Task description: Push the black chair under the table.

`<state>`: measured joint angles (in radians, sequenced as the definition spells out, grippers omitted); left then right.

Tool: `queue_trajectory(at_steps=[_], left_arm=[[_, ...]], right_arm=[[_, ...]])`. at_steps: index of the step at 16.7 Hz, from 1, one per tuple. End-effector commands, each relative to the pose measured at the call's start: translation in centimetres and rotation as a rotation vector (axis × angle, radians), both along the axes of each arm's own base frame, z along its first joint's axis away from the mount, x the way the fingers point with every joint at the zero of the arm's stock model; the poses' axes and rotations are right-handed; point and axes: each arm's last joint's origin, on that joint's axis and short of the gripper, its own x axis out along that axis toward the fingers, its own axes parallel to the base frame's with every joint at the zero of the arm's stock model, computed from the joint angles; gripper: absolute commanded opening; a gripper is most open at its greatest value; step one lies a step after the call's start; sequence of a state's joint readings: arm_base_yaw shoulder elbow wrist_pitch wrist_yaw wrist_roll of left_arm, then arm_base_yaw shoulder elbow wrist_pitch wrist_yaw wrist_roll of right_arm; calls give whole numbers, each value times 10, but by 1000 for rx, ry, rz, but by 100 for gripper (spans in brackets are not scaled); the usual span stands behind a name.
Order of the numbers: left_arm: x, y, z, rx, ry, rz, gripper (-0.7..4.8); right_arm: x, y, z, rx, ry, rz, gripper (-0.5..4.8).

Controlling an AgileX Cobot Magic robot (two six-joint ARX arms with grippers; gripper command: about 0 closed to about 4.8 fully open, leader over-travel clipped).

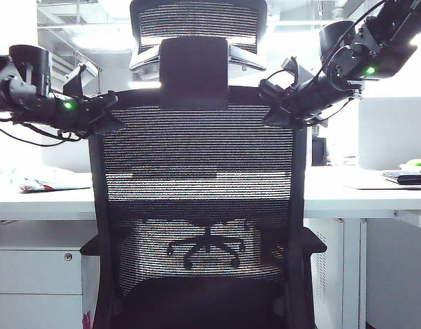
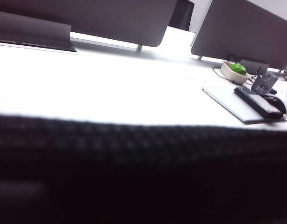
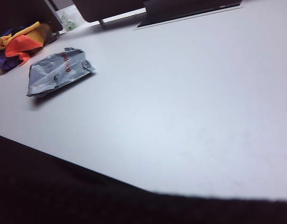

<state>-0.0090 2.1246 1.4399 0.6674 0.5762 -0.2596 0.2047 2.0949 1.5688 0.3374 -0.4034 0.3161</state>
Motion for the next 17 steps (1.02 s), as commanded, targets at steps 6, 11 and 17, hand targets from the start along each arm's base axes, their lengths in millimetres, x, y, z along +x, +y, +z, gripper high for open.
queue_trajectory(at_steps=[6, 11, 17], left_arm=[[15, -4, 15, -2, -41, 39, -6], [14, -6, 13, -12, 1, -60, -6], [10, -8, 11, -32, 55, -199, -6]], right_arm=[[12, -5, 19, 4, -93, -39, -5], [10, -5, 13, -3, -20, -2, -6], [-1, -6, 26, -2, 37, 61, -6]])
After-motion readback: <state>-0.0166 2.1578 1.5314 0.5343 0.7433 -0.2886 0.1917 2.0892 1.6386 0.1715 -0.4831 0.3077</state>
